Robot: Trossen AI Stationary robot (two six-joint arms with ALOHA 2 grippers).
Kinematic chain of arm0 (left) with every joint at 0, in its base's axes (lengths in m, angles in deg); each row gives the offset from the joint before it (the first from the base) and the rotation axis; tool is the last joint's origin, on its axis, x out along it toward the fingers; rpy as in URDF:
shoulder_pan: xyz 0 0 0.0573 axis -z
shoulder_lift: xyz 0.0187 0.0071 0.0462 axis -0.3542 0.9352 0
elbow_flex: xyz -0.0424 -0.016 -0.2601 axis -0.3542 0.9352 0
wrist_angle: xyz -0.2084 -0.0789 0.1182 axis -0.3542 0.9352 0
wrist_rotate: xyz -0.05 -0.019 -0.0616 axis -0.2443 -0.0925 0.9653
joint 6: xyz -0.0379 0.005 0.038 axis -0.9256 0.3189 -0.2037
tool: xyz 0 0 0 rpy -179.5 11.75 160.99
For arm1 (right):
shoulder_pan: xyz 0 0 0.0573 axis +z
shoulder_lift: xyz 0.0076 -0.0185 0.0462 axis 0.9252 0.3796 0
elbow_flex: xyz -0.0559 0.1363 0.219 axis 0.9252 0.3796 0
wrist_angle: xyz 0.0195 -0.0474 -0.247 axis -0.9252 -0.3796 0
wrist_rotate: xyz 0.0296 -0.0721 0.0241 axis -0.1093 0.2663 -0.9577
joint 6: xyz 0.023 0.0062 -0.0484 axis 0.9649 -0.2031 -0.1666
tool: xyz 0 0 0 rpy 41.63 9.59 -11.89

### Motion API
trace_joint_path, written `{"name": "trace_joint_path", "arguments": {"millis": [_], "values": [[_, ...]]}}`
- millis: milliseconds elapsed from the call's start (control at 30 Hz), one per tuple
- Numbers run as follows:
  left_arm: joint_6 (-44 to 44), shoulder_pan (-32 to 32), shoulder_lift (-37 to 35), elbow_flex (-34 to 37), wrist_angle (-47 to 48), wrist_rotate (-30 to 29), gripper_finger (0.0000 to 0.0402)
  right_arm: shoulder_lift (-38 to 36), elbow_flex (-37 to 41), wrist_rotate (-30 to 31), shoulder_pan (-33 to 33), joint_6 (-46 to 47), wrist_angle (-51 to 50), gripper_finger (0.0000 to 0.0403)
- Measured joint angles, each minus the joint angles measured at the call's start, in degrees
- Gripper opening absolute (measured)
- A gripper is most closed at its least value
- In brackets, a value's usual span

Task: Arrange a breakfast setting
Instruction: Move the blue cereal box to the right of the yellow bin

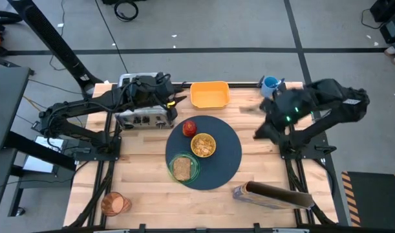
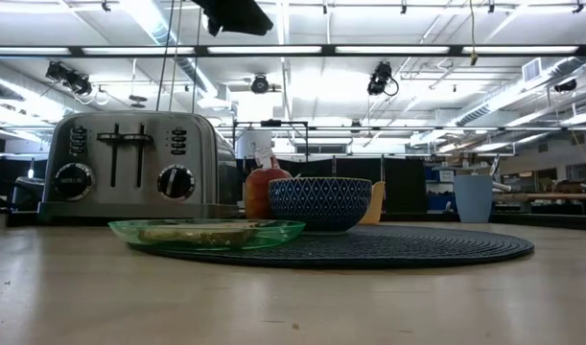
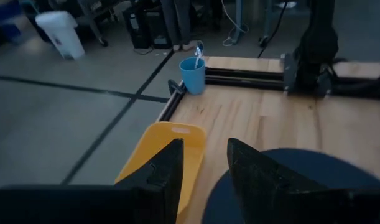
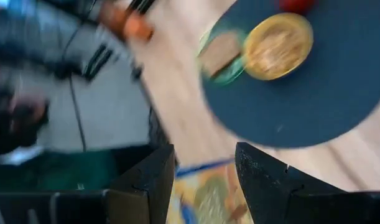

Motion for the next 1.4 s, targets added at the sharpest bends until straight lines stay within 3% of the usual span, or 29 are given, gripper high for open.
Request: {"name": "trace_joint_path", "arguments": {"millis": [300, 633, 867, 1167, 1267, 1400], "values": [[-9.6, 2.3, 0.0, 0.0, 1.9, 0.9, 0.0133, 4.7, 0.0, 0.2, 19.8, -1.0, 0.0, 0.0177], [-12.8, 5.9, 0.0, 0.0, 1.8, 0.8, 0.0133, 8.2, 0.1, 0.7, 32.3, 3.5, 1.3, 0.0177], [-12.4, 5.8, 0.0, 0.0, 1.8, 0.7, 0.0133, 10.3, 0.1, 6.1, 34.7, 7.2, -2.8, 0.0177], [-10.6, 5.8, 0.0, 0.0, 2.2, 0.8, 0.0133, 15.8, 0.1, 6.7, 34.1, 7.0, -5.2, 0.0175], [-10.0, 5.7, 0.0, 0.0, 2.3, 0.8, 0.0133, 17.4, 0.1, 6.8, 32.6, 7.2, -5.1, 0.0159], [-8.9, 5.7, -1.2, 0.0, 2.5, 0.8, 0.0133, 18.8, 0.1, 6.0, 30.5, 8.1, -5.2, 0.0108]]}}
